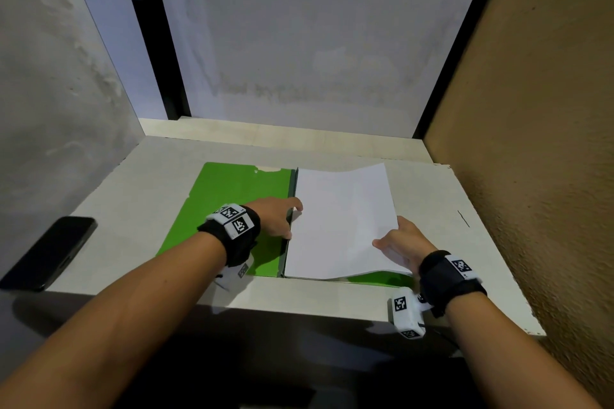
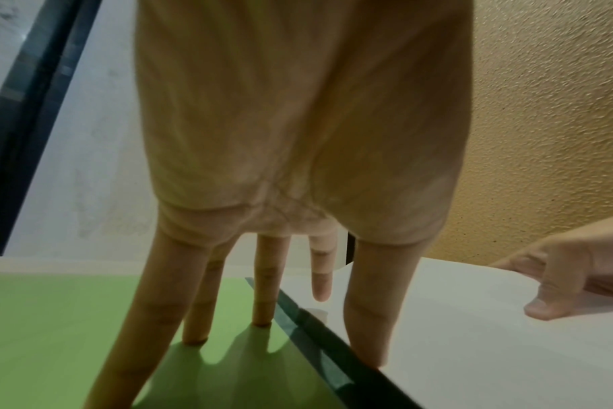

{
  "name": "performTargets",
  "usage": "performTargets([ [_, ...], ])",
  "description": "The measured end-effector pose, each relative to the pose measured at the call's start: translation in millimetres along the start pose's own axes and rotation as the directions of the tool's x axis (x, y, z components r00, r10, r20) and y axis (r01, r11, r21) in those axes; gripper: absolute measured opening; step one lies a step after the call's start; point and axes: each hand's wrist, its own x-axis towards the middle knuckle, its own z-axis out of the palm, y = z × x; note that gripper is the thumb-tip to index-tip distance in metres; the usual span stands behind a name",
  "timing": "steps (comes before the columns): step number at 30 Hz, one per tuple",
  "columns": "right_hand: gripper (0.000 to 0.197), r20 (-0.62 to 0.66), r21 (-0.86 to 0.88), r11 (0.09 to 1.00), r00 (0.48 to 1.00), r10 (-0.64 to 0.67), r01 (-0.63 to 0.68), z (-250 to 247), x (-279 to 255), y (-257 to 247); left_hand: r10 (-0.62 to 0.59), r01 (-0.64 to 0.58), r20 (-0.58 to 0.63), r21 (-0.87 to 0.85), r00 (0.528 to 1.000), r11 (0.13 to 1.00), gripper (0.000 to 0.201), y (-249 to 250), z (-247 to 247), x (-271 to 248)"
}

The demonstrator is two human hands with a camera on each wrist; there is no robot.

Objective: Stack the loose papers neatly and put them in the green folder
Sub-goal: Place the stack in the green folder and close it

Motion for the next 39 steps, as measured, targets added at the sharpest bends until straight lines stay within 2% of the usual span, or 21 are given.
performTargets([
  [5,0.051,-0.030,-0.005,1.000,0.999,0.026,-0.026,3,0,-1,-0.004,0.003,0.025,0.028,1.000,1.000,0.045,0,0,0],
  [9,0.042,-0.076,-0.056,0.998,0.997,0.028,-0.032,5,5,1,-0.007,0.005,0.032,0.063,0.999,0.998,0.045,4,3,0],
  [14,0.051,-0.191,-0.282,0.957,0.982,0.009,-0.063,-2,12,-2,0.007,-0.008,0.020,0.081,1.000,0.997,0.043,4,5,4],
  [18,0.062,-0.208,-0.423,0.904,0.978,-0.031,-0.062,-13,15,-3,0.038,-0.040,0.019,0.094,0.999,0.995,0.037,2,6,4],
  [20,0.053,-0.205,-0.496,0.866,0.977,-0.052,-0.057,-14,17,-2,0.051,-0.052,0.020,0.083,0.999,0.995,0.027,1,6,4],
  [23,0.027,-0.233,-0.599,0.794,0.971,-0.056,-0.098,-21,38,10,0.043,-0.046,0.035,0.084,0.998,0.995,0.019,0,5,5],
  [25,0.024,-0.228,-0.642,0.758,0.973,-0.048,-0.113,-25,55,17,0.015,-0.015,0.058,-0.005,0.998,1.000,0.028,-1,3,4],
  [26,0.023,-0.221,-0.657,0.745,0.974,-0.050,-0.111,-25,56,16,0.009,-0.004,0.052,-0.094,0.999,0.996,0.048,-3,0,4],
  [27,0.022,-0.212,-0.668,0.738,0.975,-0.060,-0.100,-24,55,13,-0.005,0.010,0.025,-0.217,1.000,0.976,0.066,-8,-4,3],
  [28,0.023,-0.203,-0.676,0.731,0.977,-0.067,-0.090,-23,54,11,-0.040,0.033,-0.015,-0.337,0.999,0.941,0.074,-14,-9,1],
  [29,0.024,-0.186,-0.689,0.721,0.980,-0.076,-0.075,-22,51,8,-0.106,0.069,-0.068,-0.417,0.992,0.906,0.074,-24,-14,-1],
  [30,0.027,-0.174,-0.702,0.709,0.981,-0.084,-0.064,-21,48,5,-0.195,0.126,-0.120,-0.430,0.974,0.894,0.070,-38,-18,-2],
  [32,0.032,-0.160,-0.727,0.685,0.981,-0.106,-0.045,-14,32,-6,-0.409,0.341,-0.186,-0.312,0.893,0.887,0.058,-73,-25,-8],
  [34,0.034,-0.150,-0.752,0.658,0.981,-0.120,-0.034,-12,26,-12,-0.556,0.520,-0.146,-0.222,0.818,0.824,0.053,-105,-25,-15],
  [35,0.034,-0.145,-0.766,0.643,0.981,-0.125,-0.032,-11,24,-14,-0.598,0.564,-0.111,-0.234,0.794,0.792,0.061,-119,-22,-16],
  [39,0.033,-0.149,-0.794,0.606,0.982,-0.116,-0.049,-11,21,-20,-0.739,0.632,-0.093,-0.453,0.667,0.629,0.132,-157,-12,-9],
])
